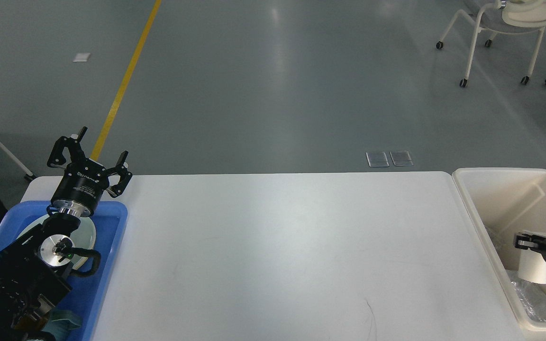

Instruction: Tidy desktop

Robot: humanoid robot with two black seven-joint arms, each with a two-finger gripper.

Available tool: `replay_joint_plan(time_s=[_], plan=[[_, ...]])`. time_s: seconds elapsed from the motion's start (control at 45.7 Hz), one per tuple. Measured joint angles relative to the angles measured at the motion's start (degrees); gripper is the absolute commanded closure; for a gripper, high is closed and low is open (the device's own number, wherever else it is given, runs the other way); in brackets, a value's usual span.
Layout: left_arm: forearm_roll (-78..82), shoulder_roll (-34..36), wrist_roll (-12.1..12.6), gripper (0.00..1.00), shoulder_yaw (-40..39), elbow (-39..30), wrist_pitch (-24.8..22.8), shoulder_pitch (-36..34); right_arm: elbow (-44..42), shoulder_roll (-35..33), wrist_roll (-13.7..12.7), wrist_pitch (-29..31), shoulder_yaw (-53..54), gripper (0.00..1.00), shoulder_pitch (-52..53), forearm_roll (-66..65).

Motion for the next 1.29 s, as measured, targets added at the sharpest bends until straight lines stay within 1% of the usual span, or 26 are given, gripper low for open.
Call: replay_joint_plan(time_s=[0.482,0.547,0.635,0.701,0.81,0.898,0.964,1.051,1.117,1.182,1.226,1.292], plan=[[0.00,0.02,0.00,0.00,0.00,0.00,0.00,0.03,-0.07,-0.10,-0.10,0.42,-0.53,0.00,1.05,-0.02],[0.00,0.02,0.00,0.00,-0.01,0.01,0.00,0.03,-0.08,-0.22,-0.10,0.49,0.01,0.00,2.67,0.05],[0.00,0.02,0.00,0.00,-0.04,0.01,0.01,0.04,0.30,-0.32,-0.06,0.72,3.50,0.00,9.29,1.32],[0.00,0.02,0.00,0.00,-0.04,0.00,0.02,0.04,0.51,-0.22,-0.06,1.60,10.07,0.00,15.69,5.15],[0.00,0.03,0.01,0.00,-0.04,0.01,0.02,0.04,0.68,0.72,-0.06,3.10,27.39,0.00,26.54,16.14],[0.00,0.04,0.02,0.00,-0.04,0.01,0.02,0.04,2.27,2.43,-0.05,3.38,41.85,0.00,32.06,22.80],[0.00,0.02,0.04,0.00,-0.04,0.01,0.02,0.04,6.30,3.61,-0.06,3.48,54.13,0.00,33.98,25.85],[0.00,0.01,0.03,0.00,-0.07,0.01,0.02,0.05,11.99,5.04,-0.08,3.28,73.25,0.00,33.67,27.42],[0.00,-0.02,0.04,0.00,-0.09,0.01,0.02,0.05,13.91,7.80,0.18,3.60,85.58,0.00,30.68,27.65],[0.00,-0.03,0.04,0.00,-0.09,0.01,0.01,0.05,14.17,11.45,0.78,4.26,94.11,0.00,26.44,27.64],[0.00,-0.04,0.03,0.00,-0.10,0.01,0.01,0.05,14.13,13.44,1.45,5.63,97.93,0.00,23.92,27.63],[0.00,-0.04,0.03,0.00,-0.10,0.01,0.00,0.04,13.91,16.06,3.51,9.60,102.03,0.00,20.24,27.57]])
